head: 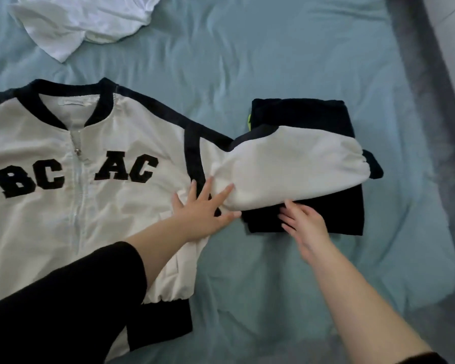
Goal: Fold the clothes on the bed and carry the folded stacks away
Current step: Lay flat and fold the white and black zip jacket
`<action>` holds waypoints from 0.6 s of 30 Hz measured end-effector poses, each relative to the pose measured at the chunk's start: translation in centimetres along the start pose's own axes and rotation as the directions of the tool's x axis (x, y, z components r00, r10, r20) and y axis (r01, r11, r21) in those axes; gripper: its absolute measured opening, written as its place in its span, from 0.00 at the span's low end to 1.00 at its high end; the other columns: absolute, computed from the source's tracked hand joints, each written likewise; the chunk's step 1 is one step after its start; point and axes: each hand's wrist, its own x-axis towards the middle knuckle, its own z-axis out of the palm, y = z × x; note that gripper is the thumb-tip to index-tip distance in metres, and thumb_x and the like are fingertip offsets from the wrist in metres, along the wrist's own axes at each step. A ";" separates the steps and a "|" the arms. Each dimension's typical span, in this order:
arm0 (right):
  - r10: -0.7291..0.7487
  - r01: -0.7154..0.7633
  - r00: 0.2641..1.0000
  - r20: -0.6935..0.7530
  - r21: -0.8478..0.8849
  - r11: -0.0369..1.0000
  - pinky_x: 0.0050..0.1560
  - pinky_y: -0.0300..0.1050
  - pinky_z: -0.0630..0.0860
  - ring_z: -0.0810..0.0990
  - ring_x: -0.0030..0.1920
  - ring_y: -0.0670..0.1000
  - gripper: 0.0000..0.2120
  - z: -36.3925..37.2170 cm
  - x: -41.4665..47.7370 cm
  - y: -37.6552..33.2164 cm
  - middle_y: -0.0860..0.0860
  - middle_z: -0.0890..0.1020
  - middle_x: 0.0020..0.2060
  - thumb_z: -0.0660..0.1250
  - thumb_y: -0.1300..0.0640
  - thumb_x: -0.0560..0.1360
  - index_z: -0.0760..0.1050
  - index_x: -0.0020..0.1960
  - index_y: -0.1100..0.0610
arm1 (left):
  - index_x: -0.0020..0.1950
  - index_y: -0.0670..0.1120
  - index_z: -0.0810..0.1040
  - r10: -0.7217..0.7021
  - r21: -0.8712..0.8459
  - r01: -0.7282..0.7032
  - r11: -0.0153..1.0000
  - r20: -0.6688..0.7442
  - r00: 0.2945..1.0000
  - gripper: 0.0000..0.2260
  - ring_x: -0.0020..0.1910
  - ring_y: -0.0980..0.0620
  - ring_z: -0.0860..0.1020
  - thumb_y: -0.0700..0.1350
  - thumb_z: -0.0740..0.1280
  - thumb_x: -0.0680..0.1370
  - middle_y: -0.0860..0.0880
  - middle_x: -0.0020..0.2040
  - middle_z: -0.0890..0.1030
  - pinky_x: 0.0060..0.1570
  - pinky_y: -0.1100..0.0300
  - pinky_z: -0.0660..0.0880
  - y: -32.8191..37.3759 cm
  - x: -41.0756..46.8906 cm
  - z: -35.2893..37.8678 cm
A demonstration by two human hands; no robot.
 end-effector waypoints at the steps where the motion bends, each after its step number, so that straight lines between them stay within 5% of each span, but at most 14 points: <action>1: 0.036 -0.034 0.999 -0.014 0.102 0.994 0.57 0.48 0.74 0.82 0.48 0.54 0.06 -0.7 1.0 -0.6 0.59 0.81 0.50 0.66 0.54 0.77 0.74 0.49 0.57 | 0.70 0.75 0.37 -0.020 0.012 0.019 1.000 0.060 0.998 0.34 0.76 0.44 0.33 0.79 0.42 0.66 0.55 0.78 0.33 0.67 0.30 0.37 0.5 0.6 0.2; 7: 0.127 -0.060 0.990 -0.061 0.631 0.773 0.49 0.46 0.80 0.83 0.50 0.52 0.16 -1.2 4.4 -3.1 0.54 0.83 0.50 0.73 0.49 0.72 0.77 0.53 0.57 | 0.70 0.77 0.42 -0.083 0.023 0.081 0.996 0.162 0.983 0.31 0.76 0.44 0.31 0.78 0.46 0.68 0.56 0.77 0.32 0.65 0.28 0.36 0.4 1.8 -0.1; 14: 0.011 -0.062 0.997 0.077 0.707 0.705 0.56 0.54 0.79 0.84 0.52 0.55 0.23 -0.5 4.7 -5.1 0.54 0.85 0.52 0.75 0.46 0.69 0.77 0.60 0.55 | 0.71 0.76 0.45 -0.086 -0.013 0.090 0.996 0.190 0.978 0.28 0.77 0.45 0.33 0.76 0.47 0.72 0.57 0.78 0.34 0.67 0.29 0.37 0.5 1.7 -1.1; 18: 0.048 -0.043 0.999 0.012 0.671 0.740 0.53 0.54 0.79 0.83 0.53 0.56 0.14 0.7 4.5 -6.7 0.56 0.83 0.55 0.67 0.54 0.77 0.76 0.61 0.58 | 0.75 0.69 0.49 -0.046 -0.239 0.066 0.969 0.090 0.995 0.28 0.78 0.46 0.41 0.70 0.51 0.76 0.57 0.79 0.43 0.72 0.34 0.42 0.5 0.9 -2.7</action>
